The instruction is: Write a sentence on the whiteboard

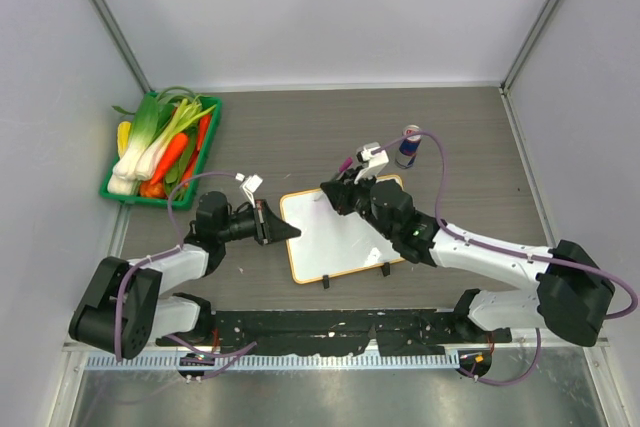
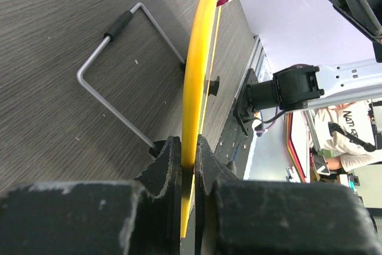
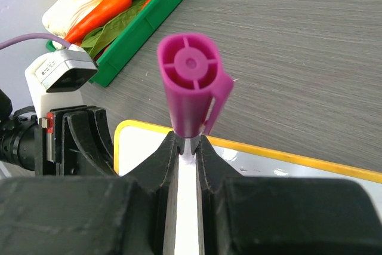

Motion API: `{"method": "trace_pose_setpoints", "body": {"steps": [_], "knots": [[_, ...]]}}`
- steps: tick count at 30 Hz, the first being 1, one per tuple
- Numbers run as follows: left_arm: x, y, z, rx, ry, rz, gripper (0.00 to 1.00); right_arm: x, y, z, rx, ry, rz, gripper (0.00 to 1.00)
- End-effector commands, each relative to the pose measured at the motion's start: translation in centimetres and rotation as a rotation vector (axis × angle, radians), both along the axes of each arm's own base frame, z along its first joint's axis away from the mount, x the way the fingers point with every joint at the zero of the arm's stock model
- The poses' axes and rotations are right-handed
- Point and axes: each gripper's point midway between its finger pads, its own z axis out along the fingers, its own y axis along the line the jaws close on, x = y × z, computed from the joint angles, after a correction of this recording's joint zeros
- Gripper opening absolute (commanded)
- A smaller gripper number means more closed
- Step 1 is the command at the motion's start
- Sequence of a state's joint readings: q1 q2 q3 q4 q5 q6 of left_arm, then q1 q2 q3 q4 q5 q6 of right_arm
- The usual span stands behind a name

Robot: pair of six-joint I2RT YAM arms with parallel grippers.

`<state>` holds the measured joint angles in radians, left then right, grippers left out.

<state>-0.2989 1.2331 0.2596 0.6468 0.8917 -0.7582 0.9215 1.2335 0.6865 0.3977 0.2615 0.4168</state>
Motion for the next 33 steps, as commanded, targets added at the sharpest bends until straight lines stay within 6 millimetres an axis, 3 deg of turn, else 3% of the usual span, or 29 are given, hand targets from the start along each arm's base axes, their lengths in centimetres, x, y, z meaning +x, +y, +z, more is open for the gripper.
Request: {"method": "trace_pose_setpoints", "body": {"steps": [1,33], "knots": [[1.2,0.7,-1.7,0.07,-0.004,0.056,0.0,0.8,0.1,1.4,0.045,-0.039,-0.043,0.01],[1.2,0.5,-1.8,0.065,0.0,0.047,0.0,-1.4,-0.8,-2.7,0.021,0.056,0.01,0.01]]}}
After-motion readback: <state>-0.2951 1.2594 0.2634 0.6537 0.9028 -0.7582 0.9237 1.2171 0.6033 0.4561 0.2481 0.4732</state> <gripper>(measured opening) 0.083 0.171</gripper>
